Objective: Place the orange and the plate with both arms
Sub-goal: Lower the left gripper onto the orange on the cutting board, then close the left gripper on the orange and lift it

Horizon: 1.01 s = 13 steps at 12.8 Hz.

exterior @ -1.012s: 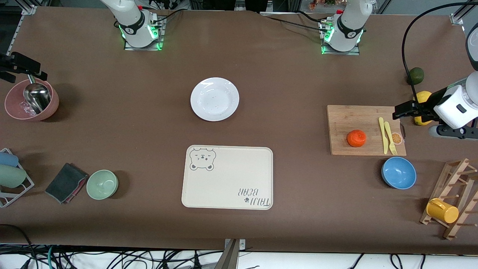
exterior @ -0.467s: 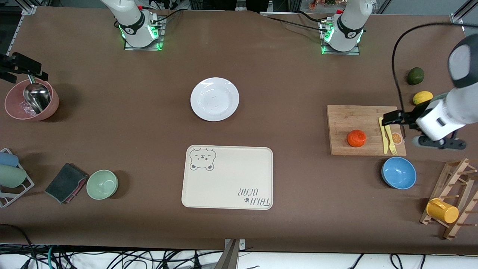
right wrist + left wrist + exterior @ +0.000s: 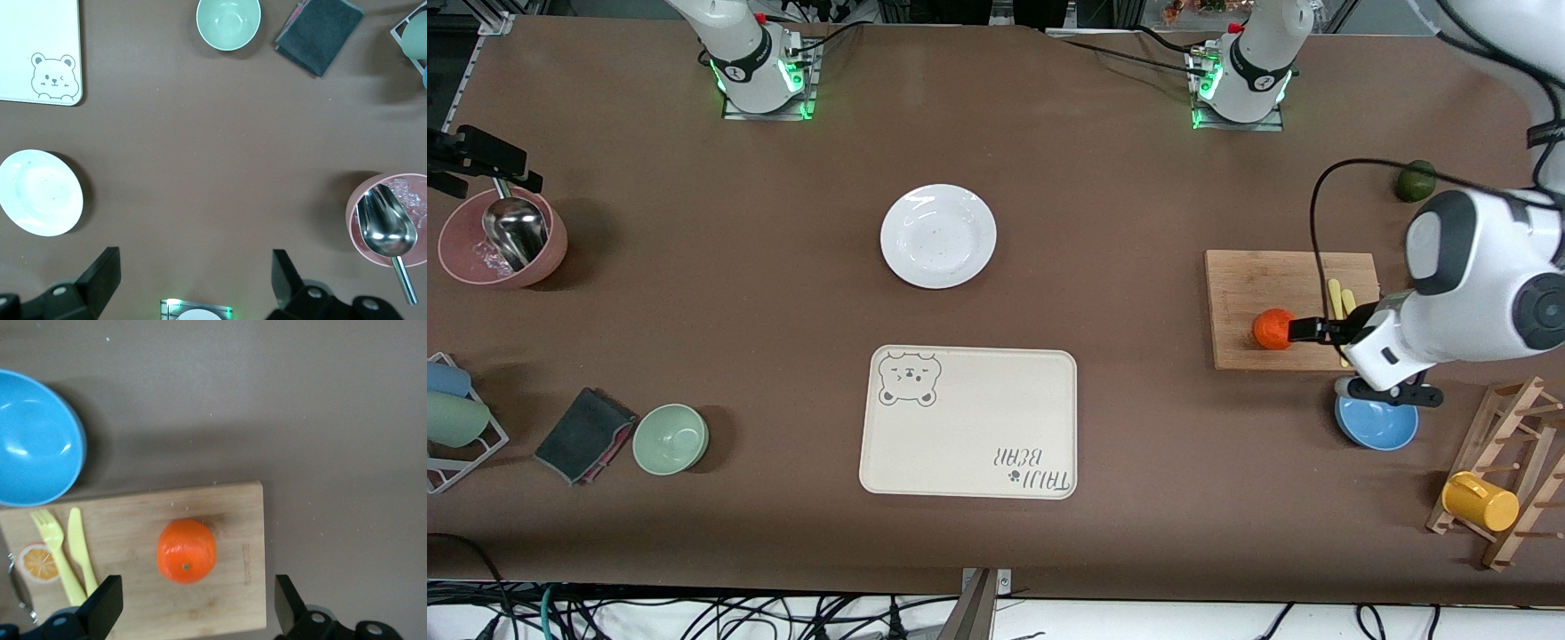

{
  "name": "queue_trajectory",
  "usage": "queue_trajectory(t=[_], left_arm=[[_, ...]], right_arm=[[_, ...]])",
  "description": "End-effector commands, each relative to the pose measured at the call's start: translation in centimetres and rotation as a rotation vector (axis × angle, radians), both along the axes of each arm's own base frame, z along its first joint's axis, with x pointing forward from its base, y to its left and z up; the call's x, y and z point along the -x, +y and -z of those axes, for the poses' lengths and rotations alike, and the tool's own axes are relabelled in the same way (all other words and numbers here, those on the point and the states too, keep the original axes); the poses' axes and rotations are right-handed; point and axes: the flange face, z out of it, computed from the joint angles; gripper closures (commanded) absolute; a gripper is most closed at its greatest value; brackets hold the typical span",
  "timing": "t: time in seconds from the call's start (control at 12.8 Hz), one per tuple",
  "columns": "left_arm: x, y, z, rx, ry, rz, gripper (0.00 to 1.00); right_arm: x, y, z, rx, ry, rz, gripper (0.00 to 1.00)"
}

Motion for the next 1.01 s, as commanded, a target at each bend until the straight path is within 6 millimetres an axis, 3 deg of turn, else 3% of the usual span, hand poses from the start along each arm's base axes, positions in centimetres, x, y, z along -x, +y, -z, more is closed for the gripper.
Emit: queue_trajectory(t=[0.0, 0.08, 0.23, 0.7, 0.93], left_arm=[[1.9, -0.3, 3.7, 0.005, -0.033, -0.015, 0.0], [3.1, -1.1, 5.6, 0.005, -0.047, -0.005, 0.0], [5.3, -0.9, 8.3, -0.002, -0.098, -0.009, 0.0], [6.3, 0.3, 11.1, -0.104, -0.083, 0.094, 0.0], [8.0, 0.3, 14.4, -0.104, 0.01, 0.101, 0.0]], right_arm=[[0.4, 0.1, -0.2, -0.007, 0.0, -0.009, 0.0], [0.4, 0.2, -0.1, -0.006, 0.0, -0.01, 0.0], [0.3, 0.2, 0.0, -0.006, 0.001, -0.01, 0.0], [0.3, 0.2, 0.0, -0.007, 0.001, -0.012, 0.0], [0.3, 0.2, 0.0, -0.006, 0.001, -0.01, 0.0]])
